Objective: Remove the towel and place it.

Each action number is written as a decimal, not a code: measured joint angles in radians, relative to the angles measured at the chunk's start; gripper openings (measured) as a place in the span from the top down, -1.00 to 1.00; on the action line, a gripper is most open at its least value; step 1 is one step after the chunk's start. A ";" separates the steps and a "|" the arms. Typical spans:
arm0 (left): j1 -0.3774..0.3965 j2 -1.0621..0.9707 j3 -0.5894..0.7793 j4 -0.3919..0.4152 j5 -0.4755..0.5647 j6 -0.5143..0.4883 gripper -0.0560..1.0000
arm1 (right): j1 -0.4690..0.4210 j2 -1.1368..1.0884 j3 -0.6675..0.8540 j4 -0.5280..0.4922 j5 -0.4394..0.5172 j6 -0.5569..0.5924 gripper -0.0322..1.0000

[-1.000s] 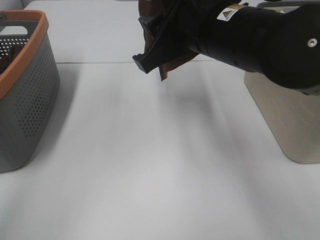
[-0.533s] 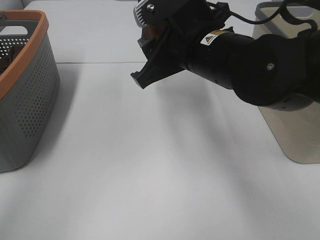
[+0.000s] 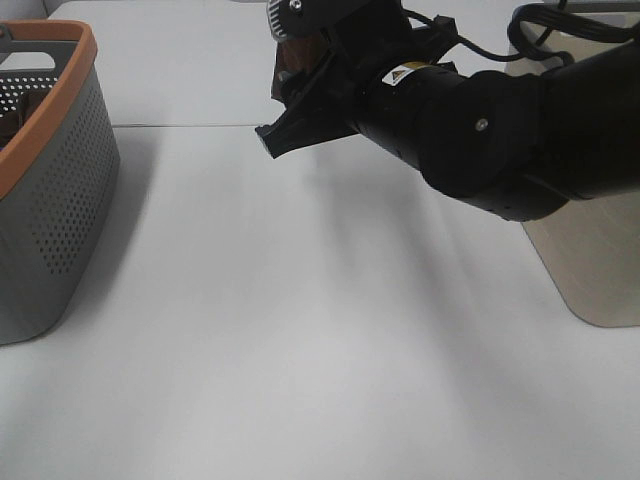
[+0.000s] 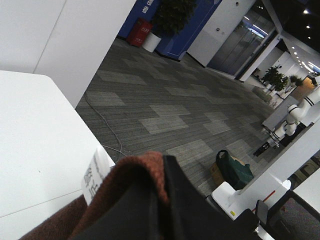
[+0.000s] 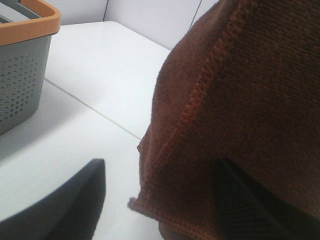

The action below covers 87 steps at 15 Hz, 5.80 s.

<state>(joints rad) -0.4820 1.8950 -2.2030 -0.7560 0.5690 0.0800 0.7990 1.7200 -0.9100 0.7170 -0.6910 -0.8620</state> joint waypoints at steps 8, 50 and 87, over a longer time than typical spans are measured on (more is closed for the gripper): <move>0.000 0.000 0.000 0.000 0.000 0.006 0.89 | -0.015 0.035 -0.032 0.060 -0.051 -0.048 -0.09; 0.000 0.000 0.000 0.091 -0.026 0.049 0.89 | -0.057 0.009 -0.032 0.323 -0.125 -0.259 0.18; 0.153 0.000 0.000 0.218 0.430 0.003 0.89 | -0.057 -0.142 -0.090 0.523 0.867 -0.553 0.94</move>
<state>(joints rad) -0.3290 1.8950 -2.2030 -0.5380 0.9990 0.0830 0.7420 1.5780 -1.0000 1.2400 0.1760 -1.4150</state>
